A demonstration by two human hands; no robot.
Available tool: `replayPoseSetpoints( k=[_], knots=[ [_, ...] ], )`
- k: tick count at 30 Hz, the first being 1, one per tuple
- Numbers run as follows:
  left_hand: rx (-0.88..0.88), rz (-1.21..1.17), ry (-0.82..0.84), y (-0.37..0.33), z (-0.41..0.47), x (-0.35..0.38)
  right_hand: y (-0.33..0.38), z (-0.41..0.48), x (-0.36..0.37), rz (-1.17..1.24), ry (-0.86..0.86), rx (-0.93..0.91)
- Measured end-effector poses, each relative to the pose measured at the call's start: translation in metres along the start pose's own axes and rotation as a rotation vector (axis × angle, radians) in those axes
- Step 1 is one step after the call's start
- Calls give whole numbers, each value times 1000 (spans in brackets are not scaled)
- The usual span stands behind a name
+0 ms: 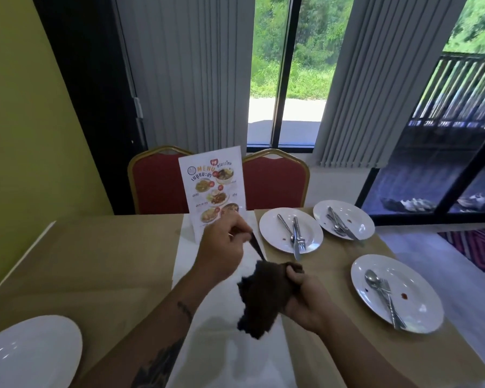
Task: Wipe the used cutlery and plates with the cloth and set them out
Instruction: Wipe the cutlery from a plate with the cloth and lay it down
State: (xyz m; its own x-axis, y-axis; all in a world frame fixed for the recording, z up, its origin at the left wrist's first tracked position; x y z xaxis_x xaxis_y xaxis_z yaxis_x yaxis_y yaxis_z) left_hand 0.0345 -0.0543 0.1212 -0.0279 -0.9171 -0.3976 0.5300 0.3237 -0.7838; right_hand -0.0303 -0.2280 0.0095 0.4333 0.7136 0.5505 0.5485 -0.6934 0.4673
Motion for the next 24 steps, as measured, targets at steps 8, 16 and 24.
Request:
replayPoseSetpoints(
  k=[8, 16, 24],
  knots=[
    [124, 88, 321, 23, -30, 15, 9, 10, 47, 74, 33, -148],
    [-262, -155, 218, 48, -49, -5, 16, 15, 83, -193, -109, -319],
    [-609, -212, 234, 102, -71, -55, 1, 27, 146, -564, -131, -452]
  ],
)
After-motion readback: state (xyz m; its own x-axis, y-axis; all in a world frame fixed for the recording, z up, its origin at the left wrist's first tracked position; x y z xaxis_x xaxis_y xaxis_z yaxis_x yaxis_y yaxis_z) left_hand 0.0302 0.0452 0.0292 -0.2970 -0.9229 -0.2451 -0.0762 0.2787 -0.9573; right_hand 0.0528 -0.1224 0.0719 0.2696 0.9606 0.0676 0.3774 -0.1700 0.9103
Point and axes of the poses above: each hand's wrist, its own z-axis towards the middle knuckle, its own x-axis out of the palm, y = z × x, the point moved 4 cm from there along z, towards the middle knuckle, and after that the axes turned 8 degrees about x, right-handed, at the moved point
